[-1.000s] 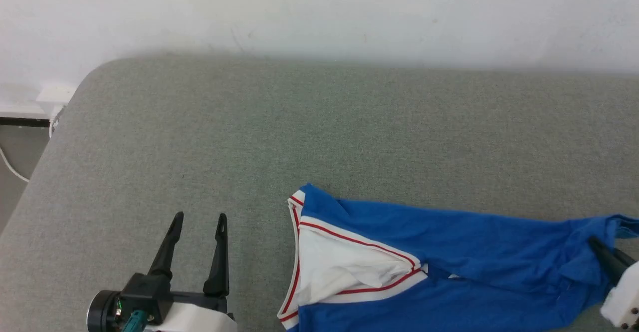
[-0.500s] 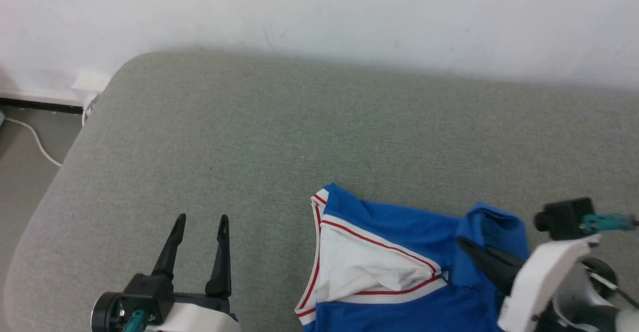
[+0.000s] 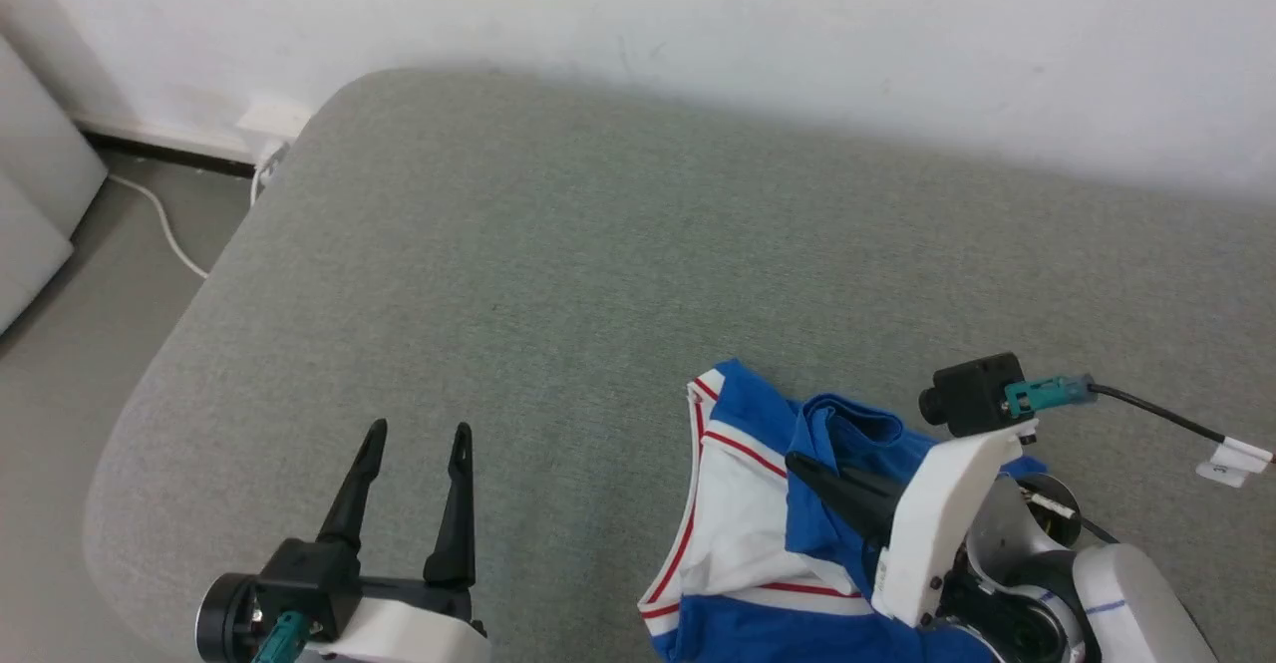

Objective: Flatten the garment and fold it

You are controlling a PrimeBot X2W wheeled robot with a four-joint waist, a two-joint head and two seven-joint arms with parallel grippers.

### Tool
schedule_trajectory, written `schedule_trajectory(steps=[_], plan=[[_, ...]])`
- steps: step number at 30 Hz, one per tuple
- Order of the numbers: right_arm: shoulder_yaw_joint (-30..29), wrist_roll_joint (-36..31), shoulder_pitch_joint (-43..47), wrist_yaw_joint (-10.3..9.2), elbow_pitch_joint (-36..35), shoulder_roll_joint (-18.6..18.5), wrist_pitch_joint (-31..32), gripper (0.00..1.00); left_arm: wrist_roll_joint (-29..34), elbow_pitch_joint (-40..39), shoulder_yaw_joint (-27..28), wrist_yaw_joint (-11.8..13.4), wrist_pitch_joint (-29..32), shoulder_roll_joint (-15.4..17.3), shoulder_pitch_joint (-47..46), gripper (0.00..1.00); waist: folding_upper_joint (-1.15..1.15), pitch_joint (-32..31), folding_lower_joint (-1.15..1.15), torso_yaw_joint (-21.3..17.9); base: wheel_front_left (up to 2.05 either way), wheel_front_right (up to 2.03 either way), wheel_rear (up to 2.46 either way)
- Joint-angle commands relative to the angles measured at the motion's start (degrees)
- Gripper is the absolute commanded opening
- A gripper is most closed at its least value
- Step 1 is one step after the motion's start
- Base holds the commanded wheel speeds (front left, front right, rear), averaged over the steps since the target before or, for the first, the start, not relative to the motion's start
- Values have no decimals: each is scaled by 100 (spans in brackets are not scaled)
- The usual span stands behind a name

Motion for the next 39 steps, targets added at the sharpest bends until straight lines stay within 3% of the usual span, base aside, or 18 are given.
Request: schedule_trajectory(steps=[1,11,12,13,14,15,22,28,34,39], plan=[[17,-16,-105,-3,54,8,-58,0,-41,11,-9,21,-27,-19,-64,100,0,66,0,121,0,0,0],[532,-75,-542,-3,1119,-36,-574,0,-101,41,-120,85,-27,-19,-97,100,0,208,0,372,0,0,0],[576,-56,-564,-3,1202,-25,-616,20,-104,45,-127,99,-27,-19,-97,100,0,216,0,380,0,0,0],[616,-32,-588,-3,1274,-11,-652,33,-103,49,-132,113,-27,-19,-97,100,0,223,0,383,0,0,0],[662,-13,-615,-3,1337,-2,-695,61,-106,51,-136,127,-27,-19,-97,100,0,229,0,383,0,0,0],[705,9,-642,-3,1392,6,-745,100,-110,51,-138,140,-27,-19,-97,100,0,233,0,379,0,0,0],[1008,244,-839,-3,1533,-114,-1169,100,-116,60,-118,169,-27,-19,-86,100,0,176,0,255,0,0,0],[1019,-94,-1107,-3,1502,-574,-2099,100,-85,66,-64,131,-27,-19,-57,100,0,17,0,4,0,0,0],[802,-1277,-1289,-3,1538,-1310,-3489,100,-178,43,20,84,-27,-19,-11,100,0,-141,0,-342,0,0,0],[-38,-2379,-1064,-3,1595,-1551,-4471,100,-164,19,88,46,-27,-19,-10,100,0,-184,0,-642,0,0,0]])
